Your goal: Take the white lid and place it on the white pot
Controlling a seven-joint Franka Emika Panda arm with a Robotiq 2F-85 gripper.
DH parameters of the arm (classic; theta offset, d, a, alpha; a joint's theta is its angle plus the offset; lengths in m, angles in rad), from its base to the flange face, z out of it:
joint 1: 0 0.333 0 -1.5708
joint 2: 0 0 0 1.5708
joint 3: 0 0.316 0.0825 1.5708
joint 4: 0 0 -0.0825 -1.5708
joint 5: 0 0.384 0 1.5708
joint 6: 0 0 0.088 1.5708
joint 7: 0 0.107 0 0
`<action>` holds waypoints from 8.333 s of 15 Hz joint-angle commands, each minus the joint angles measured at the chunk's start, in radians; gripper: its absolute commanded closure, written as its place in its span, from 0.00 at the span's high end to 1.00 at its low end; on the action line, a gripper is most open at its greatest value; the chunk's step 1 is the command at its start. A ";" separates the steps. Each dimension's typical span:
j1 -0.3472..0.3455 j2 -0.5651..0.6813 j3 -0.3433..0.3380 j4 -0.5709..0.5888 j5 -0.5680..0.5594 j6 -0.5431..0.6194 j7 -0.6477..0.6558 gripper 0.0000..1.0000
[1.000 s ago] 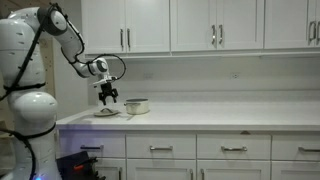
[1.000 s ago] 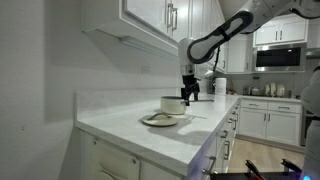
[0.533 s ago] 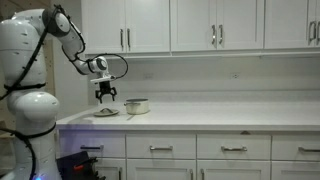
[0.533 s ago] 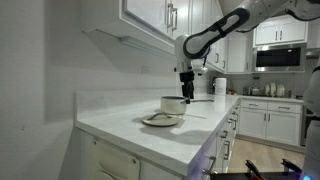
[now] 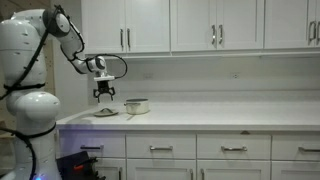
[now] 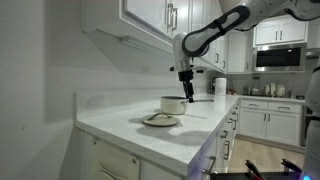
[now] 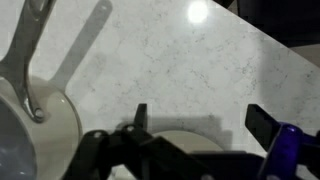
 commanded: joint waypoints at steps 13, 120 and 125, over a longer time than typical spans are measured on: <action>0.011 0.331 -0.005 0.294 0.021 0.085 -0.392 1.00; -0.018 0.405 -0.195 0.705 0.045 0.026 0.574 0.06; -0.029 0.390 -0.200 0.661 0.052 0.062 0.709 0.06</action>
